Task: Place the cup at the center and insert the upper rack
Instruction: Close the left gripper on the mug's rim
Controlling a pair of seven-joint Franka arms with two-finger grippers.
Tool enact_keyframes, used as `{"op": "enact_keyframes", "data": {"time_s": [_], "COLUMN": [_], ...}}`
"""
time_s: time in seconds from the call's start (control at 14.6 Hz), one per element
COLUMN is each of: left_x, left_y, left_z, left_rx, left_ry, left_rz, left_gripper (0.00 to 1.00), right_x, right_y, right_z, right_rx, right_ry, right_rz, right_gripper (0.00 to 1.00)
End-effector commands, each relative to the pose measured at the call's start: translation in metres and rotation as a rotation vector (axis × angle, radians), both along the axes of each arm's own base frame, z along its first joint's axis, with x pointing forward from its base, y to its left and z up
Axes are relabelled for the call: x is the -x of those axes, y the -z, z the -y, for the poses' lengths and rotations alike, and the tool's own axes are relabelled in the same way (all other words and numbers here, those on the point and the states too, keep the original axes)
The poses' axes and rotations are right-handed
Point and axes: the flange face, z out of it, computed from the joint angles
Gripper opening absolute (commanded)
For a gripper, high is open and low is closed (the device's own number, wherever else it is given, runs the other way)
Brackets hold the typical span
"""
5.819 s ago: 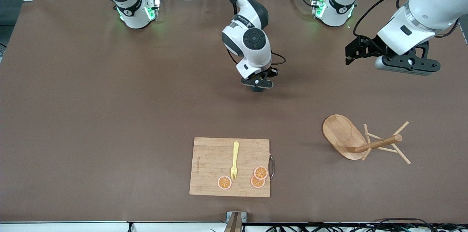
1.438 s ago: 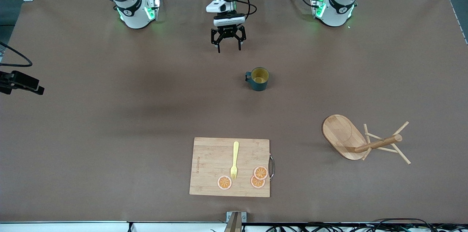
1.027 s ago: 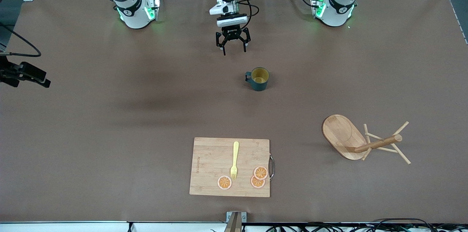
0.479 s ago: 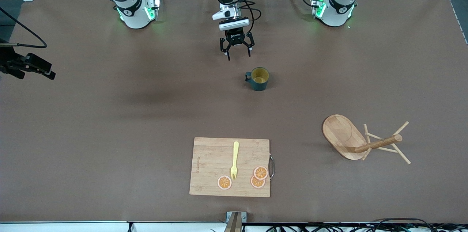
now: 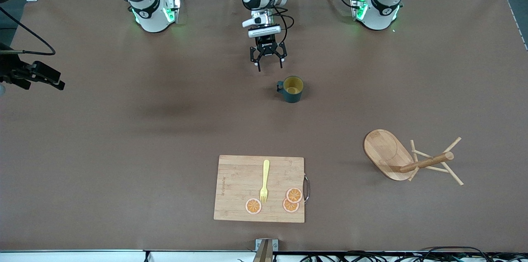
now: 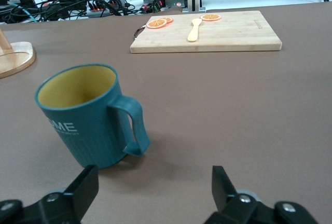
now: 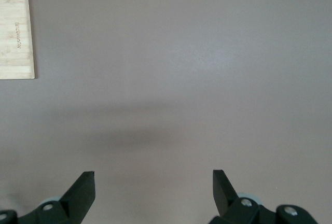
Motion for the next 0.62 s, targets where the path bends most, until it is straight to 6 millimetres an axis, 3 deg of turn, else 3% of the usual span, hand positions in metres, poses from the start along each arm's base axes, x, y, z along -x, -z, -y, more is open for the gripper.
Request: {"op": "enact_keyframes", "data": {"time_s": [0.0,0.21,0.55], "left_x": [-0.005,-0.012,-0.022], "left_y": [0.014,0.035,0.041], "left_z": [-0.003,-0.008,-0.01], "left_rx": [-0.02,-0.064,-0.072], "left_ry": [0.035,0.079,0.119], "left_rz": [0.056,0.115,0.162], "left_gripper": [0.94,0.93,0.91], "right_x": [0.008,0.007,0.006], "right_y": [-0.003,-0.008,-0.009], "right_z": [-0.002,-0.002,-0.004], "right_rx": [0.021,0.022,0.017], "right_ry": [-0.005,-0.006,-0.007], "right_rz": [0.016,0.026,0.042], "right_gripper": [1.0,1.0,1.0]}}
